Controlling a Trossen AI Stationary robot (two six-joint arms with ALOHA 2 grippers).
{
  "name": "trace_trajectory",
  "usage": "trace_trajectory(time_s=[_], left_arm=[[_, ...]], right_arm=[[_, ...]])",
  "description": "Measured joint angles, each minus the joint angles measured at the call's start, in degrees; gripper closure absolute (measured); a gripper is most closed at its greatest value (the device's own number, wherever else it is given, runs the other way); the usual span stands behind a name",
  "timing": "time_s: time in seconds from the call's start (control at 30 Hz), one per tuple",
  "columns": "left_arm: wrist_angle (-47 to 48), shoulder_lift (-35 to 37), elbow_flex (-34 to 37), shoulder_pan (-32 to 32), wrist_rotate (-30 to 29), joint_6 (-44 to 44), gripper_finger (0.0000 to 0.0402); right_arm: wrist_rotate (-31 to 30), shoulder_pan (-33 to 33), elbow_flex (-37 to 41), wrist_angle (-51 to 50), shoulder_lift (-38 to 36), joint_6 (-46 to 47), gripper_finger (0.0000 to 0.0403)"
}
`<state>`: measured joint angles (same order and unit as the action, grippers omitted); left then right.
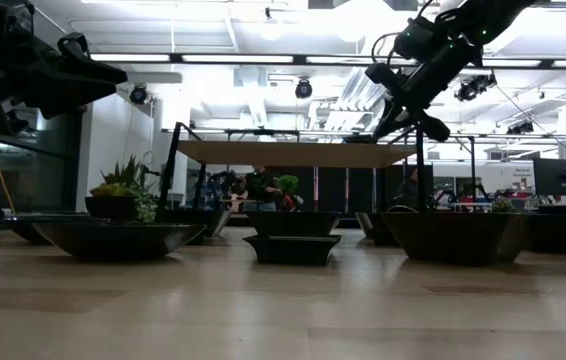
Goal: Pick & Place Mini shaped plates
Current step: Put the black square plate on the shelf
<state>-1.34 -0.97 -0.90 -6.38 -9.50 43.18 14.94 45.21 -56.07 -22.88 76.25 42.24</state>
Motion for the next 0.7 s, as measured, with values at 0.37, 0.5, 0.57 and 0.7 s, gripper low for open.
trace_trajectory(time_s=[0.37, 0.5, 0.57, 0.7], left_arm=[[0.0, 0.0, 0.0, 0.0, 0.0, 0.0, 0.0247], [0.0, 0.0, 0.0, 0.0, 0.0, 0.0, 0.0247], [0.0, 0.0, 0.0, 0.0, 0.0, 0.0, 0.0247], [0.0, 0.0, 0.0, 0.0, 0.0, 0.0, 0.0247]], right_arm=[[-1.4, 0.2, 0.0, -0.8, 0.0, -1.2, 0.0402], [-1.3, 0.1, 0.0, -0.8, 0.0, -1.7, 0.0402], [-1.3, 0.1, 0.0, -0.9, 0.0, -2.1, 0.0402], [-1.3, 0.2, 0.0, -0.9, 0.0, -2.4, 0.0402]])
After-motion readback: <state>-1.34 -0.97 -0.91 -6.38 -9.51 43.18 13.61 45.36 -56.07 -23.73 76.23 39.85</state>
